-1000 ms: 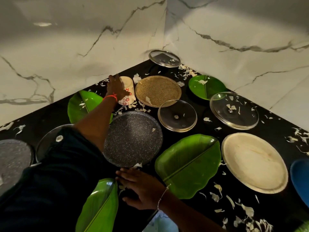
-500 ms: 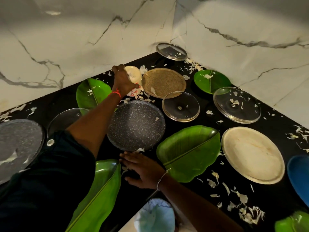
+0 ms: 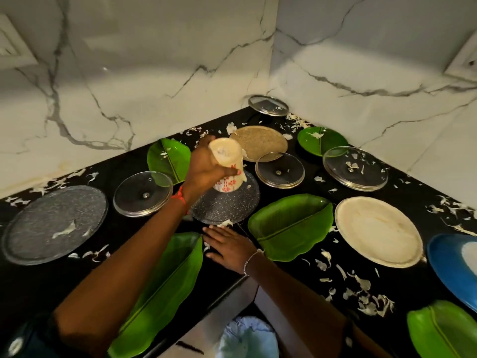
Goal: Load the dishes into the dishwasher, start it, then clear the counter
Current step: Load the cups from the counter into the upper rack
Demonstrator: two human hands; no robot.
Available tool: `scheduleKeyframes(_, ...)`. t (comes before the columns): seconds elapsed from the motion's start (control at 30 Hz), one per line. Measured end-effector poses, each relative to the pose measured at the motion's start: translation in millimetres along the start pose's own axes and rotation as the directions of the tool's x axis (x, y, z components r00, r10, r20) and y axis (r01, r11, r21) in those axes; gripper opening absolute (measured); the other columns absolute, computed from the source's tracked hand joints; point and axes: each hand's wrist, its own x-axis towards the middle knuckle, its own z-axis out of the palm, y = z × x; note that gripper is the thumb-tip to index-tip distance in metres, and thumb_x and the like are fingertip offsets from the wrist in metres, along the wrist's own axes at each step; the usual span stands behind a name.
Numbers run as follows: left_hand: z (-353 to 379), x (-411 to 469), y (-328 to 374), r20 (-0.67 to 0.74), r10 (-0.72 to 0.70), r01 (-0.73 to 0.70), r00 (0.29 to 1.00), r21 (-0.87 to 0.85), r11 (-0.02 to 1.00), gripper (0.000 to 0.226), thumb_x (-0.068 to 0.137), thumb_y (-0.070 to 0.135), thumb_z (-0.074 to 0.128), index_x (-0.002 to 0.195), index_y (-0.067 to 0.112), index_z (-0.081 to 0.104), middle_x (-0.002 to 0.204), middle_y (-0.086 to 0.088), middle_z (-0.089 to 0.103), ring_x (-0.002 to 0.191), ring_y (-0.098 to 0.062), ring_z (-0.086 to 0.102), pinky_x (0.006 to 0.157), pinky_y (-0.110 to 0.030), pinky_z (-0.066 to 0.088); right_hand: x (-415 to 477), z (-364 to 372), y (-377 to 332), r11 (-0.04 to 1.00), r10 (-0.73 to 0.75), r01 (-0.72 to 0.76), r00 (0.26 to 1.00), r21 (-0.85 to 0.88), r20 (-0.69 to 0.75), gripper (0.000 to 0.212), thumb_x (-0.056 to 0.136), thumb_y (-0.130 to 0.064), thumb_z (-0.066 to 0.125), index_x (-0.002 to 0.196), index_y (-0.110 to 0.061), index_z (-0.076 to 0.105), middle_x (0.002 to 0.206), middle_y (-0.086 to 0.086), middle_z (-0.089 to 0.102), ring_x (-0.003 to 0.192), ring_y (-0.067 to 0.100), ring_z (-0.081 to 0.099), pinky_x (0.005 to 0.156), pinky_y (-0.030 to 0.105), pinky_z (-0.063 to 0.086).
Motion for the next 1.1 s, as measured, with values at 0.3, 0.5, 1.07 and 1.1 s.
scheduleKeyframes(0.3, 28.0, -95.5, 43.8, 0.210, 0.178, -0.129, 0.961, -0.226, 0.966, 0.132, 0.043, 0.012, 0.090, 0.143, 0.028, 0.006, 0.118, -0.002, 0.056, 0.108, -0.019, 0.057, 0.090, -0.036, 0.050, -97.2, -71.4, -21.6, 0.836, 0.516, -0.381, 0.792, 0.395, -0.326, 0.027, 0.085, -0.016, 0.052, 0.094, 0.003, 0.069, 0.101, 0.022, 0.067, 0.093, 0.032, 0.064, 0.085, 0.038, 0.052)
scheduleKeyframes(0.5, 86.8, -146.3, 99.8, 0.397, 0.297, -0.157, 0.869, -0.347, 0.924, 0.133, 0.047, 0.001, 0.088, 0.140, 0.035, 0.000, 0.128, 0.002, 0.050, 0.100, 0.004, 0.053, 0.079, -0.015, 0.049, -231.7, -130.3, -35.1, 0.673, 0.732, -0.560, 0.598, 0.483, -0.327, 0.004, 0.072, 0.002, 0.070, 0.069, 0.000, 0.071, 0.074, 0.017, 0.066, 0.064, 0.015, 0.054, 0.060, 0.016, 0.040)
scheduleKeyframes(1.07, 267.7, -517.9, 222.3, 0.846, 0.530, -0.138, -0.058, -0.533, 0.835, 0.147, 0.040, 0.004, 0.091, 0.126, 0.058, -0.015, 0.133, -0.005, 0.034, 0.111, -0.019, 0.057, 0.098, -0.042, 0.046, -626.9, -133.4, -277.3, 0.125, 0.989, -0.871, 0.074, 0.475, -0.125, 0.096, 0.064, -0.014, 0.082, 0.143, -0.014, 0.026, 0.132, 0.008, 0.043, 0.117, 0.015, 0.045, 0.098, 0.016, 0.035)
scheduleKeyframes(1.1, 271.1, -541.6, 221.3, 0.844, 0.525, -0.144, -0.106, -0.536, 0.832, 0.149, 0.040, 0.006, 0.091, 0.127, 0.055, -0.019, 0.136, -0.005, 0.031, 0.111, -0.018, 0.057, 0.099, -0.039, 0.045, -642.6, -122.8, -291.8, 0.077, 0.996, -0.886, 0.043, 0.457, -0.084, 0.098, 0.064, -0.017, 0.082, 0.143, -0.016, 0.025, 0.131, 0.008, 0.042, 0.118, 0.018, 0.045, 0.096, 0.020, 0.035)
